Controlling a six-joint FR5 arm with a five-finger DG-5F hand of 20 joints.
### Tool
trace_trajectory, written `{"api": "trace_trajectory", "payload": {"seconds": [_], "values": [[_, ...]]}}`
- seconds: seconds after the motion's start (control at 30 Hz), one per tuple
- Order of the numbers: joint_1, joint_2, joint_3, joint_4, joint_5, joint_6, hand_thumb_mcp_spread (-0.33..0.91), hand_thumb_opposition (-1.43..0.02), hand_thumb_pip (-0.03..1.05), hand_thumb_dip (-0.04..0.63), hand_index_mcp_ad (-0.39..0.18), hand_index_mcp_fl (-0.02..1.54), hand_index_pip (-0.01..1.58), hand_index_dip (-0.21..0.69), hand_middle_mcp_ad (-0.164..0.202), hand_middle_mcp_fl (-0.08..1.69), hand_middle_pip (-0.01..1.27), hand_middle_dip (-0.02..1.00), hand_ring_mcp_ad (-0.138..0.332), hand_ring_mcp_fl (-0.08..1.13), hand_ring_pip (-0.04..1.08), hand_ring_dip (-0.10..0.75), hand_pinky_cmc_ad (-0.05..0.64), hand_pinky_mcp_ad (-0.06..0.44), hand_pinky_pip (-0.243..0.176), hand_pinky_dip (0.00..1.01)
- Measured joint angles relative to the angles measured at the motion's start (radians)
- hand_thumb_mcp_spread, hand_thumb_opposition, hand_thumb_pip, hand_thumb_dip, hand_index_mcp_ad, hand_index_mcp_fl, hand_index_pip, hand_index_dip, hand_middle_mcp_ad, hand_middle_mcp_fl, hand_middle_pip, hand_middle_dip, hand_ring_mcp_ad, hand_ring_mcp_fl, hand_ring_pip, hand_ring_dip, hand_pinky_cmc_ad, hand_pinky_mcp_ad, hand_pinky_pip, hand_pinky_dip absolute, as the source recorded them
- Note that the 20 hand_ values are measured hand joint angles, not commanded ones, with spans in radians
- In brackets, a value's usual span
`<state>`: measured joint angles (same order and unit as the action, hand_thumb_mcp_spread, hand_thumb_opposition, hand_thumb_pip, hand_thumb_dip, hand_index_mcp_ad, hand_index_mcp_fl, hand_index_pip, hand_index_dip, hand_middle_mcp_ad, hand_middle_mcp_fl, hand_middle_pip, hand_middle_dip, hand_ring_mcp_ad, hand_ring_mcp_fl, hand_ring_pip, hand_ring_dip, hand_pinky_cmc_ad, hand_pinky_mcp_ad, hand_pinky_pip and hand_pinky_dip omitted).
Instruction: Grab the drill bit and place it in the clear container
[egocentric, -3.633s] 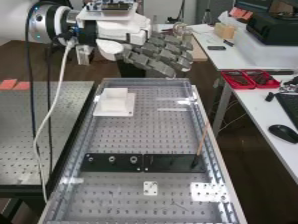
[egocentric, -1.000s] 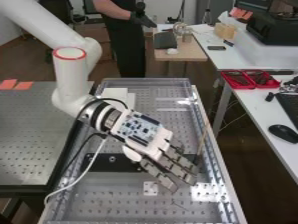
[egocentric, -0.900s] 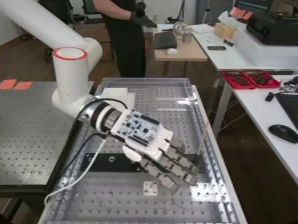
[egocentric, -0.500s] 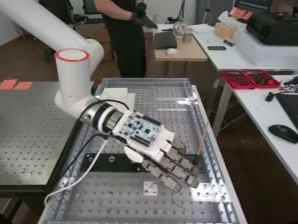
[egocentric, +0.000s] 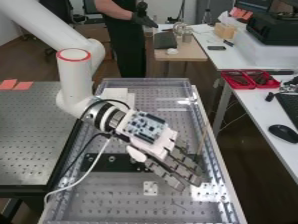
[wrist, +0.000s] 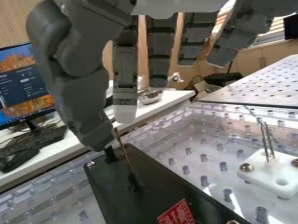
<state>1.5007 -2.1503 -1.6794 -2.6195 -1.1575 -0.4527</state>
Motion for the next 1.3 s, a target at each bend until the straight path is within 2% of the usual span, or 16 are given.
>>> {"api": "trace_trajectory", "payload": {"seconds": [0.53,1.1,1.3], "values": [[-0.012,0.002,0.01,0.004,-0.053,-0.13,0.53,-0.85,0.53,0.286,-0.089,0.24,1.25,0.387,0.045,0.29,0.13,0.25,0.075,0.05,0.11,0.047,0.318,0.115,-0.026,0.15],[-0.012,-0.004,0.008,0.017,-0.087,-0.207,0.54,-0.87,0.54,0.286,-0.096,0.31,1.27,0.384,0.033,0.29,0.13,0.25,0.065,0.06,0.11,0.047,0.328,0.115,-0.026,0.15],[-0.016,-0.011,0.013,0.015,-0.089,-0.204,0.56,-0.88,0.54,0.283,-0.106,0.36,1.31,0.384,0.033,0.31,0.13,0.25,0.065,0.06,0.11,0.047,0.328,0.113,-0.026,0.15]]}}
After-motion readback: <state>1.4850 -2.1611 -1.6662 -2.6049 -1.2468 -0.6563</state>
